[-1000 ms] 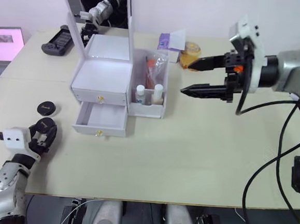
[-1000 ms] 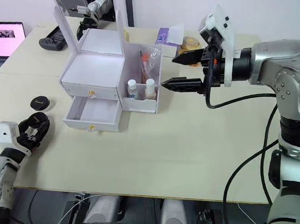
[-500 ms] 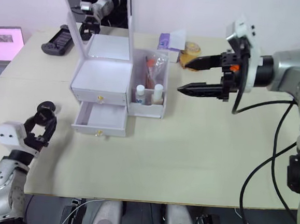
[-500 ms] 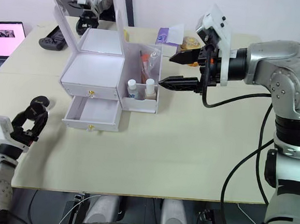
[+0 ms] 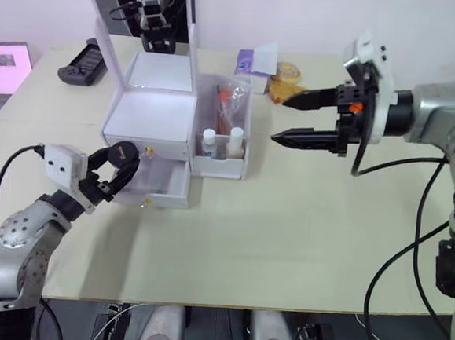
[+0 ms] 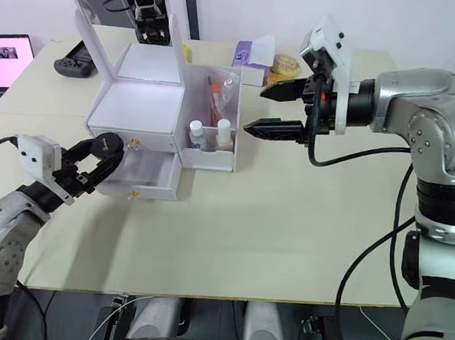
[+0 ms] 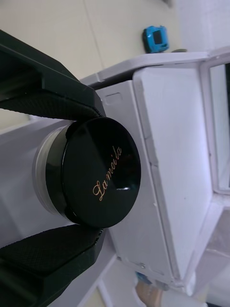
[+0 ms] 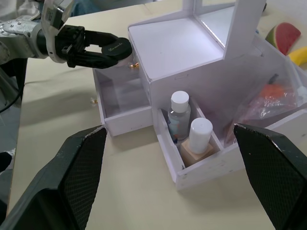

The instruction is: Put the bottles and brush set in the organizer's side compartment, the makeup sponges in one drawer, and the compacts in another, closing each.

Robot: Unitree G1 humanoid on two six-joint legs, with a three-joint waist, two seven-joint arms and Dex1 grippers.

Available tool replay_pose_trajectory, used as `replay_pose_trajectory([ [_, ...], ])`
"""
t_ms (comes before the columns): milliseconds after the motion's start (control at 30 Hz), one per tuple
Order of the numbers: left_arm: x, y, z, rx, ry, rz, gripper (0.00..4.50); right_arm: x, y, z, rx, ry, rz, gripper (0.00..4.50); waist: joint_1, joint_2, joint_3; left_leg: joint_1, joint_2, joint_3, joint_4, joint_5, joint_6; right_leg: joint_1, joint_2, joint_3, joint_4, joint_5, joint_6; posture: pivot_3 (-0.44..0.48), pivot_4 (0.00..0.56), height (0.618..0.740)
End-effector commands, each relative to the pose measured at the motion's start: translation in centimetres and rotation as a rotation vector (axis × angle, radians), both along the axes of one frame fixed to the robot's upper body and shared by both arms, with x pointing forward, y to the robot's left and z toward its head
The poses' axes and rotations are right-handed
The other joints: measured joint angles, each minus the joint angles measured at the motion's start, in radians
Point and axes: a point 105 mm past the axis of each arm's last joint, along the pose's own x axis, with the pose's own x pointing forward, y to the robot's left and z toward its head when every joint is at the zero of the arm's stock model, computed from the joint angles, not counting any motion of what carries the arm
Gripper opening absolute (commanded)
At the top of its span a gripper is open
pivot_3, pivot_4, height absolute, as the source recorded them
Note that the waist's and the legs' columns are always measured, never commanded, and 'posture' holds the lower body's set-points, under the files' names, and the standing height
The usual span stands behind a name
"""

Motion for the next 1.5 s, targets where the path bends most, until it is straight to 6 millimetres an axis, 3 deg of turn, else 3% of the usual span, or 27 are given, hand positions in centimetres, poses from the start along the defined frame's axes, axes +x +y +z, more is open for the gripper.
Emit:
replay_pose_trajectory([
  [33, -0.4, 0.0, 1.3, 0.017, -0.033, -0.004, 2.64, -0.5, -0.3, 1.3, 0.021, -0.062, -0.001, 4.5, 0.002, 0.0, 0.0, 0.0, 0.0, 0.0, 0.0, 0.0, 0.0, 0.0, 0.0, 0.0, 0.0, 0.0, 0.0, 0.0, 0.15, 0.74],
  [333, -0.6, 0.0, -0.5, 0.012, 0.051, 0.005, 2.64, -0.5, -0.1, 1.1, 0.023, -0.065, 0.001, 4.5, 0.001, 0.0, 0.0, 0.0, 0.0, 0.0, 0.0, 0.0, 0.0, 0.001, 0.0, 0.0, -0.001, 0.0, 0.0, 0.0, 0.15, 0.74],
  [733, 0.2, -0.5, -0.8, 0.037, 0.064, 0.004, 2.64, -0.2, 0.3, 1.6, 0.032, -0.078, -0.008, 4.5, 0.002, 0.0, 0.0, 0.0, 0.0, 0.0, 0.0, 0.0, 0.0, 0.001, 0.0, 0.0, -0.001, 0.0, 0.0, 0.0, 0.15, 0.74],
  [767, 0.2, -0.5, -1.0, 0.05, 0.074, 0.001, 3.68, -0.2, 0.3, 1.6, 0.031, -0.079, -0.009, 4.5, 0.002, 0.0, 0.0, 0.0, 0.0, 0.0, 0.0, 0.0, 0.0, 0.001, 0.0, 0.0, -0.001, 0.0, 0.0, 0.0, 0.15, 0.74],
  [833, 0.1, -0.6, -1.2, 0.046, 0.086, -0.005, 4.47, -0.2, 0.3, 1.6, 0.032, -0.08, -0.01, 4.5, 0.002, 0.0, 0.0, 0.0, 0.0, 0.0, 0.0, 0.0, 0.0, 0.0, 0.0, 0.0, -0.001, 0.0, 0.0, 0.0, 0.15, 0.74],
  [1267, -0.1, 0.4, -0.4, 0.011, 0.076, 0.016, 4.47, -0.5, 0.1, 1.2, 0.022, -0.072, 0.019, 4.5, 0.002, 0.0, 0.0, 0.0, 0.0, 0.0, 0.0, 0.0, 0.0, 0.0, 0.0, 0.0, -0.001, 0.0, 0.0, 0.0, 0.15, 0.74],
  [1500, -3.3, 2.4, 2.4, -0.047, 0.041, -0.046, 4.47, -0.8, 0.2, 0.5, 0.004, -0.083, 0.11, 4.5, -0.002, 0.0, 0.0, 0.0, 0.0, 0.0, 0.0, 0.0, 0.0, 0.0, 0.0, 0.0, -0.001, 0.0, 0.0, 0.0, 0.15, 0.74],
])
